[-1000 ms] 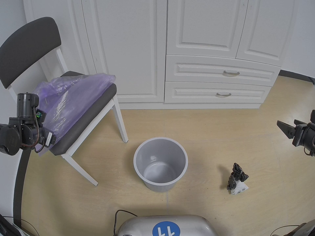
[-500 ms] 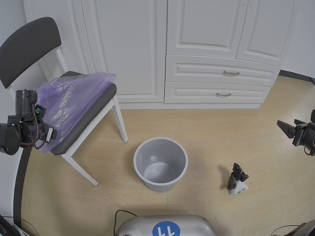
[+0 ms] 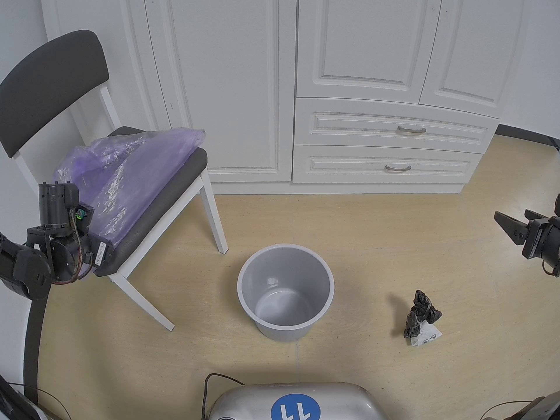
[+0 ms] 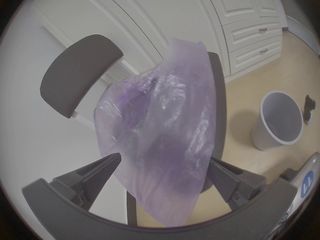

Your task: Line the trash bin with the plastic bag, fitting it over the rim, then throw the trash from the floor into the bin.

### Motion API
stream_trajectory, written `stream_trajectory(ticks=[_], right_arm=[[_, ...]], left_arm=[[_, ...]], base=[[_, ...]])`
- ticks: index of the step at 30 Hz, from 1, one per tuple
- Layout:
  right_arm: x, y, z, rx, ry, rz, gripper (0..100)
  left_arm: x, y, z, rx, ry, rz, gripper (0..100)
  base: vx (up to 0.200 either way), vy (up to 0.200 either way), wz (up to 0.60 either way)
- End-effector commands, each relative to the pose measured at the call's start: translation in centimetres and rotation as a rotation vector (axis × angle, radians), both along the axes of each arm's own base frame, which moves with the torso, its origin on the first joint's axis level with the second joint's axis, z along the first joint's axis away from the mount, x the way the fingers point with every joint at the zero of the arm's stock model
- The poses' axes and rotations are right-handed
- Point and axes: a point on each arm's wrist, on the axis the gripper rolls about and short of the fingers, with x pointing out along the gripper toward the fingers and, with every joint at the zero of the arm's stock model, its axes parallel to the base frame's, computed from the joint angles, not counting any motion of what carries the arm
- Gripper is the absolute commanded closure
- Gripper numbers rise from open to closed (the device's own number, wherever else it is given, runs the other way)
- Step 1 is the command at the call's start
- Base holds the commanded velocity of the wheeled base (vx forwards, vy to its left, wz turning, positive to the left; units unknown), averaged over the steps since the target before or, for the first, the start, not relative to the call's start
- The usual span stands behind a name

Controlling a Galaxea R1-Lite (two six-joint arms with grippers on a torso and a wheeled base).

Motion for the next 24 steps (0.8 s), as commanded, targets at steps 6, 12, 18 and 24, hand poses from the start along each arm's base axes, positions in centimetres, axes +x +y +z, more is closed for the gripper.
stream_trajectory(ticks=[6,12,18,24], right_arm=[[-0.3,0.0,0.2,0.001,-0.014,-0.001,0],[-0.5,0.0,0.5,0.004,-0.028,0.0,0],[-0.7,0.0,0.7,0.005,-0.038,0.0,0],[-0.7,0.0,0.7,0.009,-0.038,0.016,0]], left_arm=[[-0.6,0.1,-0.8,0.01,0.034,0.007,0],[-0.6,0.4,0.0,0.025,0.002,0.046,0],[-0.9,0.4,0.7,0.022,-0.023,0.046,0],[-0.8,0.4,0.0,0.019,-0.001,0.049,0]], base=[[0.0,0.0,0.0],[0.0,0.0,0.0],[0.0,0.0,0.0],[0.0,0.0,0.0]])
